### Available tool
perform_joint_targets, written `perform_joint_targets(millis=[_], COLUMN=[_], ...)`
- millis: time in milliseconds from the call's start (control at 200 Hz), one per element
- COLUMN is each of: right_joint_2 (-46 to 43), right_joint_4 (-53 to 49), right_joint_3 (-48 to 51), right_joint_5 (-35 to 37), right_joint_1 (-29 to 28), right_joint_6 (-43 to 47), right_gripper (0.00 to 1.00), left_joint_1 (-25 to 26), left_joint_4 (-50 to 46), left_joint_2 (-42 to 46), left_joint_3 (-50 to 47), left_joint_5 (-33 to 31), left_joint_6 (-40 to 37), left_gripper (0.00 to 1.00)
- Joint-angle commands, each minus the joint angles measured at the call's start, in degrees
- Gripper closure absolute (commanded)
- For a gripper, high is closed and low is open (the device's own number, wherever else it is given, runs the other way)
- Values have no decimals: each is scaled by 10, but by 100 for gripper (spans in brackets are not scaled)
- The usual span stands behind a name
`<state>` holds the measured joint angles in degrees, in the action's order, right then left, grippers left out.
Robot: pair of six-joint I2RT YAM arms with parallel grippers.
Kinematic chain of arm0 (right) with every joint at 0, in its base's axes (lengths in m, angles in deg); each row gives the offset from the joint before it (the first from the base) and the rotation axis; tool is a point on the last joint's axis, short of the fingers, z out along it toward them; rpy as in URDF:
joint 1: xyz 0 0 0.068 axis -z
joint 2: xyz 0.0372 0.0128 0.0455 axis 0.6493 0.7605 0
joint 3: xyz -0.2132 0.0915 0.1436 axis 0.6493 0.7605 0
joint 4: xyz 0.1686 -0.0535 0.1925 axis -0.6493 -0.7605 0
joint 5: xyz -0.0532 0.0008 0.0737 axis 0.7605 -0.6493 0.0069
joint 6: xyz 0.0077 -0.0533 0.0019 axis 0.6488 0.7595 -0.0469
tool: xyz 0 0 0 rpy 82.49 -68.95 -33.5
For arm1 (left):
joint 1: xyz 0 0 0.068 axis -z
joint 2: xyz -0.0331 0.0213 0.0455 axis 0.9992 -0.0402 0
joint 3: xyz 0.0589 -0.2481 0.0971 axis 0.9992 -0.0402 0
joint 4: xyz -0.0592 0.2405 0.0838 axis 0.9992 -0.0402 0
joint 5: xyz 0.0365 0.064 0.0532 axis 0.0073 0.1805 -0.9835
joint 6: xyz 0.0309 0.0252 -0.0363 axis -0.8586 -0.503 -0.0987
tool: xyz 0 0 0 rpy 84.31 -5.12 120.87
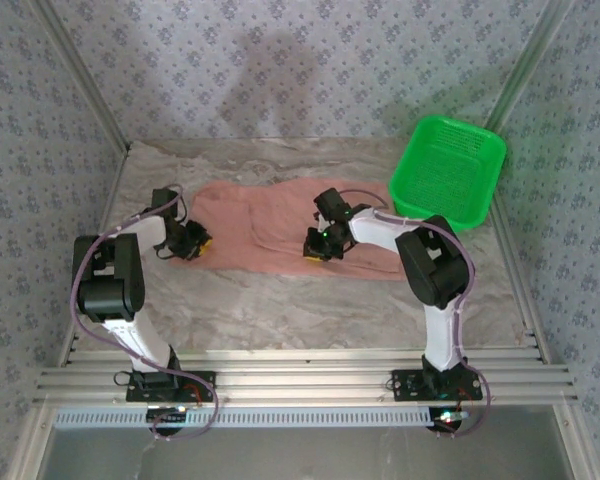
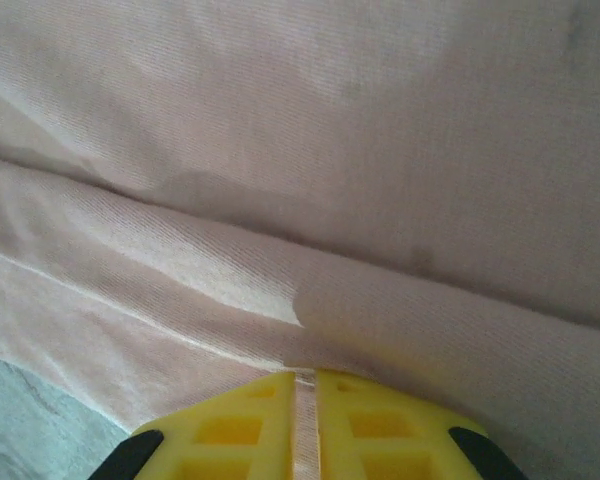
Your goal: Fold and stack the t-shirts
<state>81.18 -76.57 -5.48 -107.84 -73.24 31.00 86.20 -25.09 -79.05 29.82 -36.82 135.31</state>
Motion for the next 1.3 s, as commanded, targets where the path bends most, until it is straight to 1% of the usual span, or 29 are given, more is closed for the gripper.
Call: perform_joint_targets(millis=[0, 115, 290, 385, 465, 520, 560, 610, 710, 770, 804, 914, 1039, 1294], right_joint_2=[9, 16, 18, 30, 37, 29, 13, -13, -55, -71, -76, -73, -52, -30], right_joint_4=[-39, -66, -57, -61, -73, -61, -48, -36, -54, -51, -52, -64, -107, -138], right_joint_3=[-24, -45, -65, -85, -103, -105, -102, -92, -70, -41, -27, -3, -16, -36], right_joint_5=[47, 115, 220, 241, 253, 252, 240, 213, 189, 149, 140, 120, 131, 141], right_joint_1=[-4, -9, -17, -17, -13, -8, -8, -14, -31, -30, -30, -33, -40, -33], right_joint_6=[36, 67, 89, 103, 112, 115, 128, 148, 189, 213, 227, 279, 348, 397], right_gripper=[84, 84, 83, 81, 81, 81, 78, 69, 49, 43, 41, 38, 38, 38], left_joint_1=[-6, -7, -7, -7, -8, -9, -9, -10, -10, -10, -10, -11, -10, -10], left_joint_4=[-5, -5, -12, -14, -16, -17, -19, -21, -21, -17, -14, -8, -13, -13], left_joint_2=[-3, -2, 1, 4, 7, 10, 13, 17, 23, 23, 22, 23, 23, 31], left_joint_3=[-9, -12, -16, -21, -26, -29, -31, -33, -35, -37, -39, -46, -51, -57], left_joint_5=[-5, -5, -10, -9, -10, -11, -11, -10, -7, -1, 2, 7, 4, 3], left_joint_6=[-15, -19, -27, -32, -34, -35, -36, -38, -39, -38, -37, -38, -40, -39], left_gripper=[82, 82, 82, 81, 81, 81, 81, 81, 81, 81, 81, 80, 81, 80])
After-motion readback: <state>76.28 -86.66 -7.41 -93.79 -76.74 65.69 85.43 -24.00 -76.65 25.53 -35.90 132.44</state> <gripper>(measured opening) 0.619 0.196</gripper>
